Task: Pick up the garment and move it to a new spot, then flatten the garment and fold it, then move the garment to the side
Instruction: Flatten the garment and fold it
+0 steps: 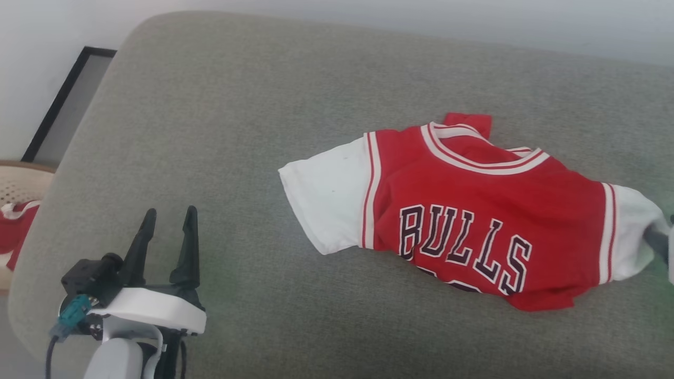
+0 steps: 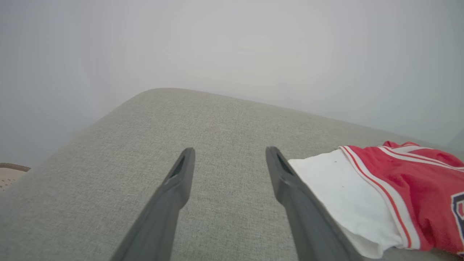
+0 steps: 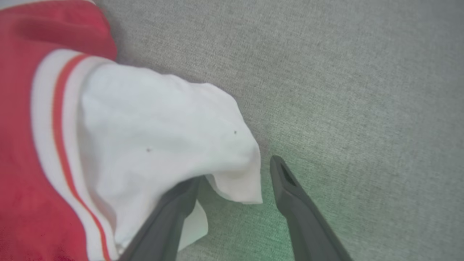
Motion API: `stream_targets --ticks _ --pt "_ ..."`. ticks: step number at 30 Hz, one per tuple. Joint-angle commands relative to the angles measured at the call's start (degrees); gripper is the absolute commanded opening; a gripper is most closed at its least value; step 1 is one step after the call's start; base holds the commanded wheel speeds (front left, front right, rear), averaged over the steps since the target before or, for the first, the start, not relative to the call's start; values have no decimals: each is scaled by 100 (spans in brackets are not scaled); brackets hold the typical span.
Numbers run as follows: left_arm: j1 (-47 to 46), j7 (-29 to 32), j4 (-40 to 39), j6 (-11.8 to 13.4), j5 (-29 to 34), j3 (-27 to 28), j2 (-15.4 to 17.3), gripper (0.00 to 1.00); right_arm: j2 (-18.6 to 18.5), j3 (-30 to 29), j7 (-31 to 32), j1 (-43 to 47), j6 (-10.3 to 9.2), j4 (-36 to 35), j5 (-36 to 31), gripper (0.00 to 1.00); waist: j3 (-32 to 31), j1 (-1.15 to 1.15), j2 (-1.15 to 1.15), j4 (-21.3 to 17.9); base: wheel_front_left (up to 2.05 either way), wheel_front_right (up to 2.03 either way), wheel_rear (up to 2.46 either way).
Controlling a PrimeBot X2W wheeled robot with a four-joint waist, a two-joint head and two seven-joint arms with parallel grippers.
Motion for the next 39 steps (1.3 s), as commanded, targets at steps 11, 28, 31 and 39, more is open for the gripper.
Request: stream_targets --ticks 11,28,31,39 --pt "-337 254 63 -10 -379 -301 612 100 135 33 -329 -220 -8 -380 128 100 -225 0 0 -528 0 0 0" --pt "-1210 3065 18 124 -1462 -675 1754 100 1855 -1458 -1916 691 -6 -1853 -1034 100 -191 0 0 -1845 0 0 0" --pt "-1442 3716 252 200 -1601 -710 1929 100 2147 -1642 -1937 875 -5 -2081 -1203 100 -63 0 0 -2039 0 0 0" --pt "-2050 5067 961 426 -1713 -914 2118 100 2550 -1815 -1818 1040 -5 -2419 -1341 100 261 0 0 -2356 0 0 0"
